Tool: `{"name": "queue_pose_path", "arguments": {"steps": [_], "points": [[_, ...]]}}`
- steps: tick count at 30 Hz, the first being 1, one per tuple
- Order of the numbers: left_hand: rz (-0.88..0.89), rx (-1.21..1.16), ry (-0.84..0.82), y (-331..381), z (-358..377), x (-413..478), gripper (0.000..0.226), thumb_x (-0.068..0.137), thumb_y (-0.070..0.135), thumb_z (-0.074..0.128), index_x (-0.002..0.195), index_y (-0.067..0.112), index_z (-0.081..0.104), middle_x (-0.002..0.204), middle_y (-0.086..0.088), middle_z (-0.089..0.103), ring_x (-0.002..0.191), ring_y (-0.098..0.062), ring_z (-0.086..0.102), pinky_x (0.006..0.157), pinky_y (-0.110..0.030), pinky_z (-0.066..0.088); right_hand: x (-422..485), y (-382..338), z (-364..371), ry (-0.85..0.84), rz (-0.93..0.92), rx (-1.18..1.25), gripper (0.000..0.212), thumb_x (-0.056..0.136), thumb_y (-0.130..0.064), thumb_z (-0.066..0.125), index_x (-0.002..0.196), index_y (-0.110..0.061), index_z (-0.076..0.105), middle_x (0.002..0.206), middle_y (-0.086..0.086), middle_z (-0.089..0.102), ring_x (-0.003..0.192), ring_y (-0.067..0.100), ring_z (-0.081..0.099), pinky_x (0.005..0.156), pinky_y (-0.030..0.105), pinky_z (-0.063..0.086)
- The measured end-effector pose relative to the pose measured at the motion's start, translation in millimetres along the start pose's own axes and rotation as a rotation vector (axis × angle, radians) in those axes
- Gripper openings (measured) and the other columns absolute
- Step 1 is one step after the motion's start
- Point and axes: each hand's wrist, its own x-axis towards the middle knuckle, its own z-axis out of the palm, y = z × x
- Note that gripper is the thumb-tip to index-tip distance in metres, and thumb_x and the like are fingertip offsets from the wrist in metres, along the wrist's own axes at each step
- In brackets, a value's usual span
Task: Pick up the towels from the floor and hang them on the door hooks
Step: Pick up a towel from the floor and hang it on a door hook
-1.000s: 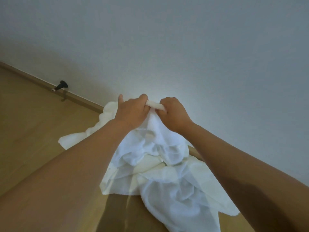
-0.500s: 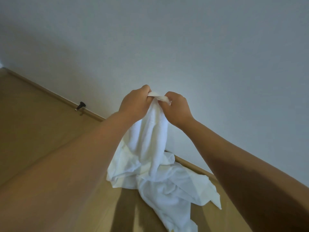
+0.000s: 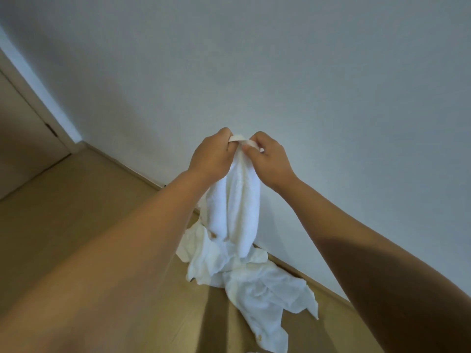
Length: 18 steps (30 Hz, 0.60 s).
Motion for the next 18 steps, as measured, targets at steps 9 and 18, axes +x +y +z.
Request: {"name": "queue_pose_path", "arguments": {"steps": [9,18], "points": [[0.104,0.107,0.147,81.4,-124.3,-10.6,0.026,0.097,0.025,0.037,0.093,0.004,0.052,0.085,-0.011,0.057,0.081,-0.031,0.055,0.067,-0.037,0.04,0.3,-128.1,-43.1,0.065,-0.154,0.033,0.034,0.093,-0.018,0.047,0.062,-0.019,0.034,0.06,-0.006,0.036,0.055,0.008,0.034,0.051,0.013,0.032],[0.135,0.077,0.236,89.3,-181.1,-28.6,0.026,0.096,0.025,0.044,0.071,0.017,0.042,0.069,-0.002,0.048,0.073,-0.025,0.047,0.065,-0.033,0.033,4.1,-185.8,-44.3,0.011,-0.272,0.007,0.024,0.093,-0.017,0.048,0.073,-0.004,0.052,0.066,0.003,0.046,0.061,0.013,0.041,0.054,0.02,0.032]]}}
